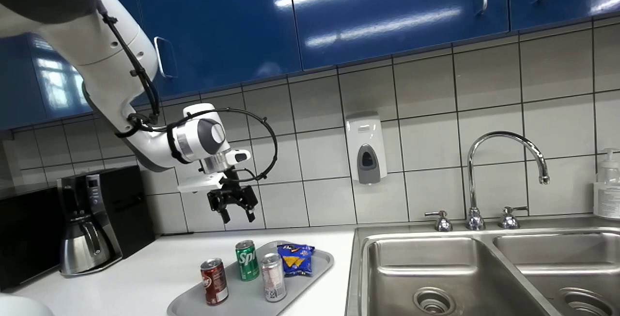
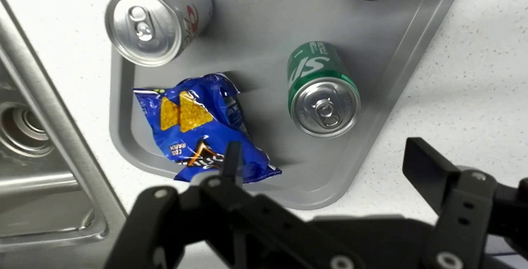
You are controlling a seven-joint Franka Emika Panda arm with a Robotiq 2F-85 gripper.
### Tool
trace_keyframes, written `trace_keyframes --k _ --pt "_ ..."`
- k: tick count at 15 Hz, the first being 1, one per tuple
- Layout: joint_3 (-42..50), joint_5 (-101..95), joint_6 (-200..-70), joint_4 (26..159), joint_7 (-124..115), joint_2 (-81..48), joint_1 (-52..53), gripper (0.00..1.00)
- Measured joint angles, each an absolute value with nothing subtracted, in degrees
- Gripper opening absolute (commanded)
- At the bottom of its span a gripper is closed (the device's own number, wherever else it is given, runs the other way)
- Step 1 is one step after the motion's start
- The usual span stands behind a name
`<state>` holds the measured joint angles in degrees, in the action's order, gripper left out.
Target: Move the cans to the tray
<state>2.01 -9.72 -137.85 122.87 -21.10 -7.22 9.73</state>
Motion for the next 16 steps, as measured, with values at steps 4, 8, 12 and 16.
trace_keyframes --k 4,8,12,16 --pt "0.26 -12.62 -137.84 130.06 -26.62 -0.42 9.77 1.00" --pt "-2.59 -12.93 -137.20 136.88 -31.32 6.11 9.74 1.00" --pt "-5.31 -12.99 -135.36 141.53 -35.50 11.85 9.53 1.00" --pt "-5.70 -13.01 -135.02 142.81 -35.98 13.55 9.12 1.00"
